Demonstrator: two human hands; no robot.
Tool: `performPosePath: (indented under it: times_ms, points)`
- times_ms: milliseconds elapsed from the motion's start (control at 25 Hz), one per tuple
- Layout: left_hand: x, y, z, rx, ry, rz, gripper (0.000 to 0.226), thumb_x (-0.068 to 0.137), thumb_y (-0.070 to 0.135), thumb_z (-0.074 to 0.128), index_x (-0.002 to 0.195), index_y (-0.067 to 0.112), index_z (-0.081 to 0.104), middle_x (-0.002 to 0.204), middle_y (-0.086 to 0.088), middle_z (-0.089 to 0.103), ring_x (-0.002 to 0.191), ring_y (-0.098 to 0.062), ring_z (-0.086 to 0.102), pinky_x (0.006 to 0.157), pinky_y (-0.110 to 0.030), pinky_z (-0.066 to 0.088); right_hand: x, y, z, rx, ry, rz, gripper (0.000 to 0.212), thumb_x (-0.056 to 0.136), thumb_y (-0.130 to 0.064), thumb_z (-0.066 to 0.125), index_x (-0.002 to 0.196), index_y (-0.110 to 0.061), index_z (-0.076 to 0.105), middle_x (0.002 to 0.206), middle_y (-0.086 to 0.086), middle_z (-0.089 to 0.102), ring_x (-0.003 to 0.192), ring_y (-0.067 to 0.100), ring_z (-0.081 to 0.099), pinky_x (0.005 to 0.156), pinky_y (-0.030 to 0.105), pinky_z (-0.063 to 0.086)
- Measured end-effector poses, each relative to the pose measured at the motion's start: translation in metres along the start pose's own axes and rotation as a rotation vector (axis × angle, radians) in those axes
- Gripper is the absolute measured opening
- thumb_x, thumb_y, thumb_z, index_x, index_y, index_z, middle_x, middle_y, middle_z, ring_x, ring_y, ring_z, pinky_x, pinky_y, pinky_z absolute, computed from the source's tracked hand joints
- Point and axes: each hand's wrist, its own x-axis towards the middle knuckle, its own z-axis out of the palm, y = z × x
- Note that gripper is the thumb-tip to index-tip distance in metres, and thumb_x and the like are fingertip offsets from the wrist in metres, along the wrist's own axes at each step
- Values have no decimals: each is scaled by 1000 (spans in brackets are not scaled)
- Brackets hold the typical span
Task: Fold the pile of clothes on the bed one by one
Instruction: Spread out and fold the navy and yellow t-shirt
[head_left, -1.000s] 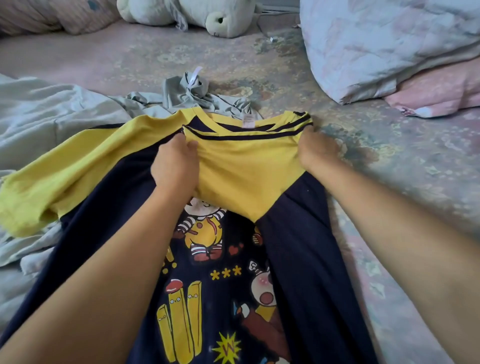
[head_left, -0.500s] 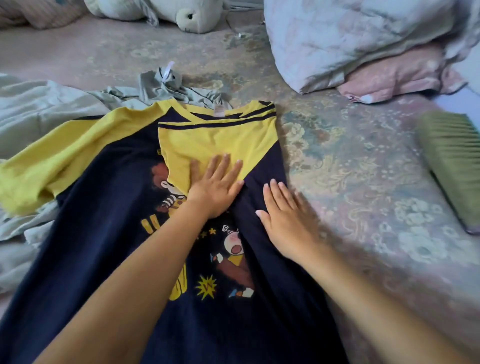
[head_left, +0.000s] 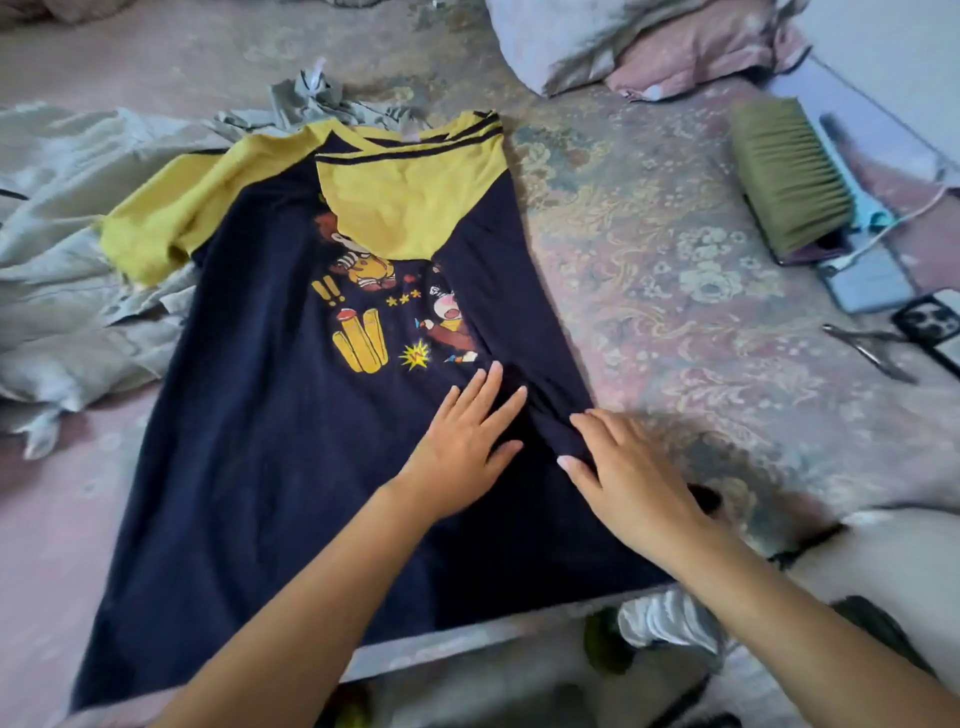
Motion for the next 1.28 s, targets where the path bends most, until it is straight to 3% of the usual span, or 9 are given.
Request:
performPosePath:
  times_ms: [280, 440, 520, 640, 720, 880, 1040, 1160, 1280]
  points:
    - [-63, 29, -1, -244, 108, -52, 38, 100, 29, 44, 130, 9, 55, 140, -10, 48, 129, -23, 46, 109, -27, 29, -51, -4, -47, 105, -137, 321, 36, 93, -40, 54, 120, -17, 48, 92, 1, 57, 85, 27, 57, 66, 35, 44]
    - [-61, 40, -30, -1005, 200, -653, 34, 100, 37, 38, 97, 11, 58, 93, -11, 64, 79, -24, 63, 73, -41, 56, -77, -80, -21, 2, 104, -18, 21, 85, -17, 61, 106, -13, 57, 89, 7, 64, 80, 32, 64, 58, 35, 45]
    - [-65, 41, -31, -1109, 154, -816, 35, 98, 42, 41, 93, 10, 55, 86, -10, 62, 72, -24, 62, 64, -39, 58, -90, -109, 11, -85, 115, -255, 34, 64, -10, 76, 97, -12, 64, 77, 4, 61, 62, 26, 63, 47, 31, 44]
    - [-75, 40, -14, -843, 88, -782, 27, 87, 36, 63, 94, 12, 54, 89, -8, 63, 75, -25, 65, 70, -41, 59, -96, -104, 32, 11, -73, -308, 45, 82, -11, 62, 127, -10, 54, 103, 10, 57, 88, 31, 59, 65, 40, 47]
    - [-76, 40, -7, -815, 89, -755, 21, 83, 26, 70, 85, 13, 55, 86, -9, 64, 75, -28, 66, 71, -43, 59, -100, -83, 26, 115, 38, -300, 35, 82, -20, 58, 116, -11, 61, 97, 8, 58, 83, 31, 60, 62, 41, 52]
    - [-80, 41, -9, -1052, 148, -774, 17, 87, 20, 68, 98, 8, 63, 88, -8, 68, 70, -18, 60, 63, -34, 53, -93, -21, 18, -33, 45, -107, 63, 79, -34, 73, 133, -11, 50, 125, 13, 50, 111, 34, 52, 88, 44, 48]
    - [-95, 37, 0, -823, 146, -751, 25, 90, 30, 64, 107, 13, 57, 87, 1, 64, 69, -13, 56, 63, -27, 47, -87, 1, 22, -9, -43, -36, 66, 89, -38, 61, 145, -16, 34, 141, 9, 35, 128, 28, 38, 102, 37, 38]
    - [-101, 40, 0, -892, 111, -753, 26, 90, 23, 64, 109, 16, 47, 91, -2, 63, 78, -17, 62, 68, -33, 54, -91, 0, 23, 123, -42, -6, 67, 89, -30, 64, 146, -18, 31, 137, 8, 36, 126, 25, 37, 99, 34, 38]
    - [-98, 46, -5, -1349, 81, -839, 22, 94, 8, 57, 113, 3, 48, 97, -10, 63, 80, -19, 63, 60, -32, 56, -95, 3, 25, 172, -104, -25, 66, 88, -20, 65, 145, -19, 34, 133, 7, 40, 124, 23, 40, 97, 31, 38]
